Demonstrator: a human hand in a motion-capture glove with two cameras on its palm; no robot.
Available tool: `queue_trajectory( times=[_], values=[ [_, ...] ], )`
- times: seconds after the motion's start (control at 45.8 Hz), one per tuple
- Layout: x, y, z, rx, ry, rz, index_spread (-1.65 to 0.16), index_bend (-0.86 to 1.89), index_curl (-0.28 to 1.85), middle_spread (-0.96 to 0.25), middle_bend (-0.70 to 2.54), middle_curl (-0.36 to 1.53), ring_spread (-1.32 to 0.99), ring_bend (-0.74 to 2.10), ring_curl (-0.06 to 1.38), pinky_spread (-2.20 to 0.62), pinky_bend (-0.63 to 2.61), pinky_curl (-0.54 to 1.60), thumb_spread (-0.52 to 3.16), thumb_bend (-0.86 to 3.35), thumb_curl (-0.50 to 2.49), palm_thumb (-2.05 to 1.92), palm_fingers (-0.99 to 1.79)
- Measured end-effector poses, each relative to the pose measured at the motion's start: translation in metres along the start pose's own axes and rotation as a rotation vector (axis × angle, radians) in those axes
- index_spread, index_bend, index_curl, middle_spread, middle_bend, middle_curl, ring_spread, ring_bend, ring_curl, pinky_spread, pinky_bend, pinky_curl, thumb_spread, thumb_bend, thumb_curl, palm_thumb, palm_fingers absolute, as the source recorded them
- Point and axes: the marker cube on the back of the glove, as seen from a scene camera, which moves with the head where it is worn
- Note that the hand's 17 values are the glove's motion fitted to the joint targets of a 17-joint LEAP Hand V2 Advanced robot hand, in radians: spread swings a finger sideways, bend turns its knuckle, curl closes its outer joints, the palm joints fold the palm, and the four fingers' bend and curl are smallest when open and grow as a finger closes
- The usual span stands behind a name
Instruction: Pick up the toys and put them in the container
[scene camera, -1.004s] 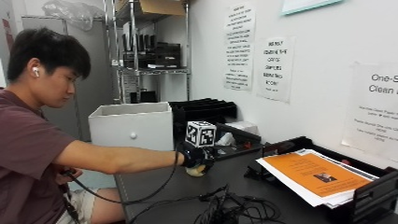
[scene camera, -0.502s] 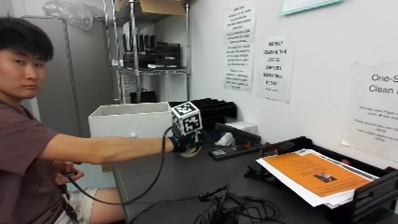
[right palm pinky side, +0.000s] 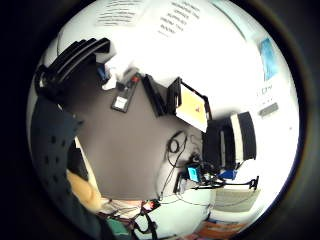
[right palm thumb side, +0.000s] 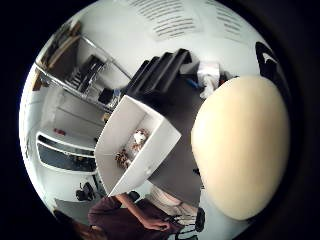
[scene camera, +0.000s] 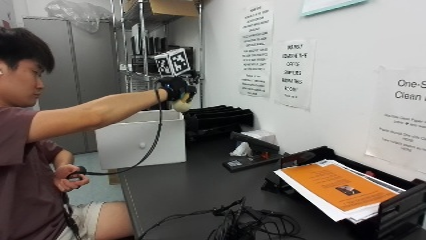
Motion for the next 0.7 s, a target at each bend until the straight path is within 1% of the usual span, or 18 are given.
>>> queue_trajectory(
  times=[0.087,0.197,0.328,0.393,0.437,0.48,0.524,0.546,0.59,0.611,0.633,0.655,0.677,0.699],
  values=[
    [-0.050,-0.015,-0.025,0.000,0.006,-0.077,-0.42,0.94,0.33,-0.34,1.13,0.87,-0.36,1.37,0.72,-0.33,1.22,0.54,0.41,0.08,0.97,0.69,0.91],
    [-0.114,-0.027,-0.040,-0.002,-0.057,-0.160,-0.42,0.98,0.37,-0.33,1.14,0.90,-0.36,1.39,0.73,-0.32,1.23,0.55,0.37,0.07,1.00,0.68,0.88],
    [-0.201,-0.037,-0.037,0.013,-0.111,-0.280,-0.42,0.99,0.42,-0.33,1.14,0.92,-0.35,1.41,0.73,-0.33,1.26,0.57,0.33,0.06,1.03,0.68,0.84],
    [-0.227,-0.036,-0.030,0.019,-0.131,-0.328,-0.41,0.99,0.44,-0.33,1.14,0.93,-0.35,1.42,0.73,-0.32,1.27,0.58,0.32,0.05,1.05,0.68,0.81],
    [-0.237,-0.031,-0.026,0.023,-0.194,-0.374,-0.41,0.98,0.45,-0.33,1.14,0.94,-0.35,1.42,0.73,-0.32,1.29,0.58,0.31,0.04,1.06,0.68,0.79],
    [-0.243,-0.023,-0.018,-0.035,-0.233,-0.419,-0.41,0.96,0.46,-0.33,1.12,0.94,-0.35,1.43,0.73,-0.32,1.30,0.58,0.30,0.04,1.06,0.68,0.77],
    [-0.246,-0.016,-0.002,-0.212,-0.154,-0.404,-0.40,0.90,0.46,-0.33,1.09,0.93,-0.35,1.43,0.73,-0.32,1.32,0.59,0.31,0.02,1.06,0.66,0.69],
    [-0.247,-0.014,0.008,-0.319,-0.091,-0.381,-0.40,0.86,0.46,-0.33,1.07,0.93,-0.35,1.43,0.72,-0.32,1.34,0.59,0.31,0.01,1.06,0.66,0.64],
    [-0.249,-0.010,0.025,-0.493,0.003,-0.350,-0.37,0.70,0.44,-0.34,0.95,0.91,-0.34,1.43,0.72,-0.32,1.41,0.60,0.38,0.00,1.06,0.64,0.39],
    [-0.252,-0.009,0.032,-0.550,0.026,-0.353,-0.35,0.57,0.41,-0.33,0.84,0.87,-0.33,1.44,0.72,-0.31,1.42,0.60,0.52,-0.06,1.04,0.52,0.17],
    [-0.255,-0.008,0.039,-0.584,0.034,-0.374,-0.31,0.47,0.41,-0.29,0.66,0.82,-0.31,1.35,0.71,-0.27,1.42,0.61,0.61,-0.08,1.01,0.45,-0.30],
    [-0.259,-0.008,0.045,-0.593,0.025,-0.413,-0.29,0.42,0.41,-0.24,0.57,0.79,-0.26,1.23,0.70,-0.22,1.41,0.62,0.66,-0.08,0.99,0.41,-0.54],
    [-0.265,-0.008,0.049,-0.576,-0.003,-0.465,-0.26,0.36,0.39,-0.17,0.47,0.75,-0.21,1.04,0.65,-0.17,1.37,0.60,0.73,-0.09,0.95,0.35,-0.80],
    [-0.272,-0.010,0.053,-0.540,-0.044,-0.514,-0.24,0.31,0.36,-0.14,0.40,0.72,-0.18,0.95,0.63,-0.15,1.35,0.58,0.79,-0.08,0.92,0.32,-0.78]
  ],
)
